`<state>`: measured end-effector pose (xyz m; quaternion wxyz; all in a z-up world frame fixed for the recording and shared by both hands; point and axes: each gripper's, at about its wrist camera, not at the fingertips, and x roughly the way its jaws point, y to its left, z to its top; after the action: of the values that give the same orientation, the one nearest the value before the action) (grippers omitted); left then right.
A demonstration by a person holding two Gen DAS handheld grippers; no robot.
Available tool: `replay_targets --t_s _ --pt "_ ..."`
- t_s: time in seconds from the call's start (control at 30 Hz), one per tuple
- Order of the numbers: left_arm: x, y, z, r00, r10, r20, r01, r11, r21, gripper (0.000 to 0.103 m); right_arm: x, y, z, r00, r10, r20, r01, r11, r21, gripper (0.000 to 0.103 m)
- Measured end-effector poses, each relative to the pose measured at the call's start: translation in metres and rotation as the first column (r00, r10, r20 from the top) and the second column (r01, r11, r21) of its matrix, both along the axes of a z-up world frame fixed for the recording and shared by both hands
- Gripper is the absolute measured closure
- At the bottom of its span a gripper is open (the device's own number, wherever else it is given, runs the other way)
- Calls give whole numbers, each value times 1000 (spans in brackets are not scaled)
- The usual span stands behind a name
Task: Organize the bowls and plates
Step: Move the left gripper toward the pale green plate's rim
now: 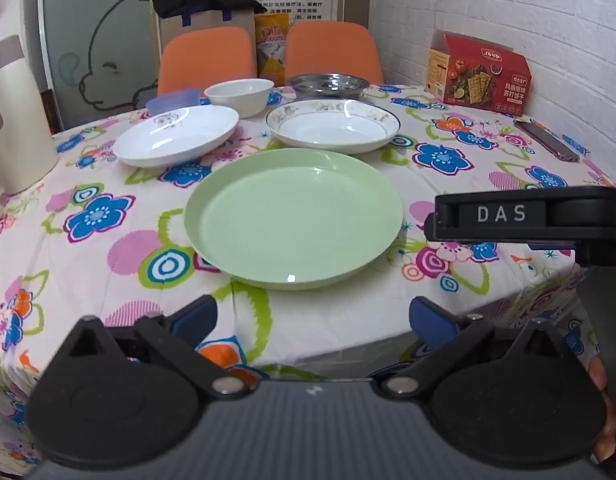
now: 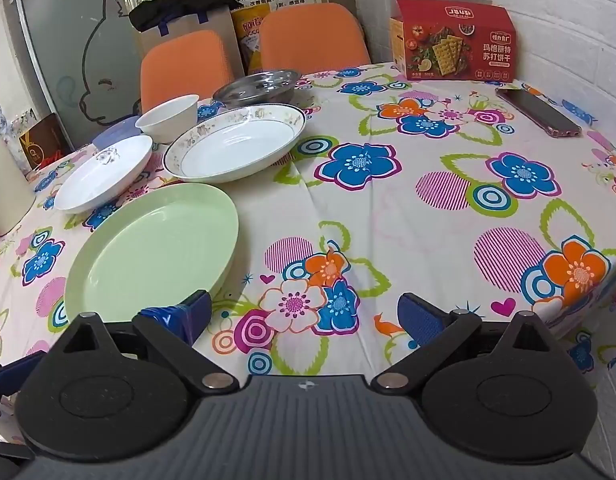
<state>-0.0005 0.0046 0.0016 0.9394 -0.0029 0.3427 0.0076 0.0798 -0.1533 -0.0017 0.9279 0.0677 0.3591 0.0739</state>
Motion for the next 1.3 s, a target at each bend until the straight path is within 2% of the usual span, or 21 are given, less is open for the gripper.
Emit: replay_targets --t_s 0.2,0.43,0.67,1.3 --pt "1 4 1 1000 -6 14 7 1000 -27 2 -3 -2 2 1000 -11 27 10 1000 25 15" --pt "-4 1 2 1000 -9 28 10 1000 -8 2 -5 -2 7 998 -18 65 16 999 31 15" --pt "-3 1 3 1000 -9 29 9 1000 -10 2 -1 1 3 999 -12 41 11 1000 24 15" --pt "0 2 3 999 -16 29 17 1000 -3 2 1 2 2 999 -14 42 14 1000 12 15"
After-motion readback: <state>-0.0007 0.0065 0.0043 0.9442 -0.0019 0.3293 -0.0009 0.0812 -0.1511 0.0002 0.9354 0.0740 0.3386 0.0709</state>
